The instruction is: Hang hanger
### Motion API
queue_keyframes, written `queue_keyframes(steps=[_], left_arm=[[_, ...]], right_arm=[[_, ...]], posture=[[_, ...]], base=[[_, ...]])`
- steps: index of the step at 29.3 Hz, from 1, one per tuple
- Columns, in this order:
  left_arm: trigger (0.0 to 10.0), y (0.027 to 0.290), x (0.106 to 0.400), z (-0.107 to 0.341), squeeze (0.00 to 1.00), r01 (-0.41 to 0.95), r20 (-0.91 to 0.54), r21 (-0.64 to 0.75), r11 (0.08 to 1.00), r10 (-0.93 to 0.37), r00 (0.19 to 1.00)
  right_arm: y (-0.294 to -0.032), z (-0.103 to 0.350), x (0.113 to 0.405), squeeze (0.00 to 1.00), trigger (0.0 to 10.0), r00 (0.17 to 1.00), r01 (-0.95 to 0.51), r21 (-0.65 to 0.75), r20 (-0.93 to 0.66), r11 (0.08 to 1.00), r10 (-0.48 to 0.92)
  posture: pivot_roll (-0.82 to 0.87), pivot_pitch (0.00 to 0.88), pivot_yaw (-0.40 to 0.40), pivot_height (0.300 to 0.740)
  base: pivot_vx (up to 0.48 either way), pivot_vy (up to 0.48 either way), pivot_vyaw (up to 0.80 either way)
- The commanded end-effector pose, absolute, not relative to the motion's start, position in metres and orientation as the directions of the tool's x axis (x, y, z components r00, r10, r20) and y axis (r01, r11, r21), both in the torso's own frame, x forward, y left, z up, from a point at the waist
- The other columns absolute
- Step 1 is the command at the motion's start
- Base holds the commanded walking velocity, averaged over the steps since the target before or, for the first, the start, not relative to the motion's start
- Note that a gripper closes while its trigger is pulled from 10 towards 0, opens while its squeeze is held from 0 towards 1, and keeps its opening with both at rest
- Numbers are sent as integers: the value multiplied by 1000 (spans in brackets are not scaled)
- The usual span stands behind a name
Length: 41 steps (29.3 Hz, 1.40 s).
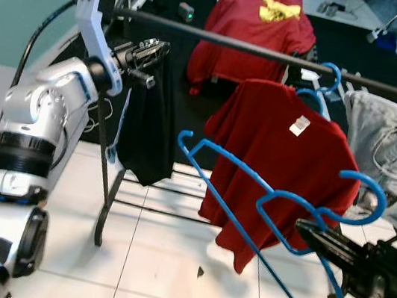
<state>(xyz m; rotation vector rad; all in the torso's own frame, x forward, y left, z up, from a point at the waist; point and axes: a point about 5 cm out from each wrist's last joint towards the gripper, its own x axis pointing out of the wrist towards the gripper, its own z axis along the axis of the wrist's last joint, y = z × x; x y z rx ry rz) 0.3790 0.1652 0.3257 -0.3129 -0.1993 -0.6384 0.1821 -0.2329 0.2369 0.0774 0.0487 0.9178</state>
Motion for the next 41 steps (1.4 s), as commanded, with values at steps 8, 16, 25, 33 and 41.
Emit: queue_keyframes(steps=[8,16,25,33,41], left_arm=[[10000,149,384,346,0,496,215,-212,842,-455,864],[10000,143,387,324,0,254,-85,-288,924,-289,954],[10000,122,337,339,0,723,282,202,661,-746,604],[10000,147,316,331,0,727,196,516,453,-889,414],[10000,143,313,287,0,477,-371,860,-184,-867,334]], right_arm=[[-232,235,190,0,10000,650,-758,84,11,647,760],[-221,233,192,0,10000,628,-776,97,36,623,777],[-222,233,192,0,10000,629,-775,97,32,624,776],[-236,236,188,0,10000,655,-754,83,13,652,756],[-258,240,168,0,10000,601,-788,102,-87,607,794]], posture=[[-27,150,-17,740],[-24,154,-23,740],[-25,163,-17,740],[-24,165,-14,740],[-12,164,-20,740]], base=[[0,0,0],[0,0,0],[0,0,0],[0,0,0],[0,0,0]])
